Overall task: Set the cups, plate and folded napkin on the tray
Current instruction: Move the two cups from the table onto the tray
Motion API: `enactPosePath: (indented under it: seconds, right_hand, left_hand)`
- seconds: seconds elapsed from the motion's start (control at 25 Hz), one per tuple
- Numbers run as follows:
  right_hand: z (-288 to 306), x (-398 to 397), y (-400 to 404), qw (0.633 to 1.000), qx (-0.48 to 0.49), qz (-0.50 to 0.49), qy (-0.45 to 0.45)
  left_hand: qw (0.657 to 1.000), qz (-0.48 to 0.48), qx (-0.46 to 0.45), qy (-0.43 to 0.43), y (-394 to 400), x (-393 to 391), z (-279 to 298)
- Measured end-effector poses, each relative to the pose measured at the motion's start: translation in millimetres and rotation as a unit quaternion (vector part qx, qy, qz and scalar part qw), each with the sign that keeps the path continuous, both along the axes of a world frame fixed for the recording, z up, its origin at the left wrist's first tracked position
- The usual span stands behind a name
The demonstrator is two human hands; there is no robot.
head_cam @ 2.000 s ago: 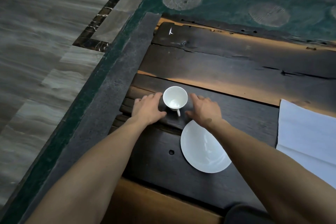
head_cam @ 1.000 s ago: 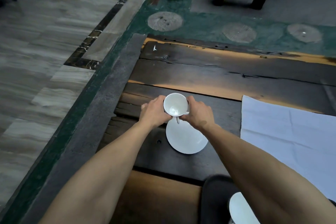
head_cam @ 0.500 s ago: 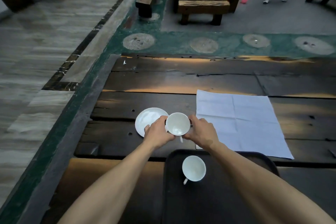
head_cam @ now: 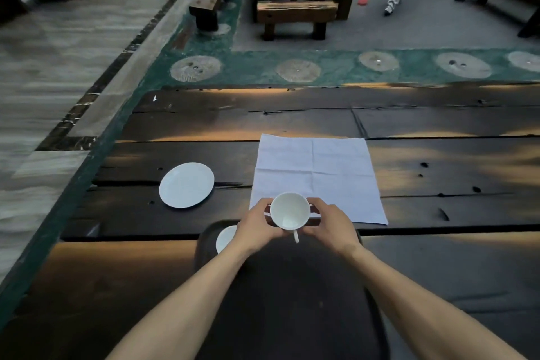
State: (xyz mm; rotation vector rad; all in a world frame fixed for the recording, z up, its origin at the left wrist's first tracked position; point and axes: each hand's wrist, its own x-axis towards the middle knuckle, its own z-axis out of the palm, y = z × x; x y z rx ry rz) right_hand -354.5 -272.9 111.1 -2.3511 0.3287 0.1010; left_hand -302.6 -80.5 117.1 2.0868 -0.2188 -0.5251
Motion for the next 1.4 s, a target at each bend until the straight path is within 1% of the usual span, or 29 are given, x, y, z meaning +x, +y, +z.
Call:
enactPosePath:
  seconds: [0.24, 0.64, 1.16, 1.4]
  right_hand:
    - [-27.7, -30.8, -30.2, 0.999, 0.027, -0.016, 0.022]
    - [-73.4, -35.4, -31.1, 0.994, 0.041, -0.044, 0.096]
    - [-98.7, -39.8, -32.9, 0.989, 0.026, -0.056, 0.134]
    - [-101.6, -41.2, -32.3, 0.989, 0.032, -0.060, 0.133]
  left_hand:
    - [0.999, 0.005, -0.012, 0.032, -27.8, -27.3, -28.2]
    - [0.997, 0.001, 0.045, 0.061, -39.5, -28.2, -76.3]
    - [0.995, -0.007, 0.061, 0.075, -47.3, -29.7, -97.8]
    - [0.995, -0.002, 0.067, 0.075, -47.9, -31.7, -102.3]
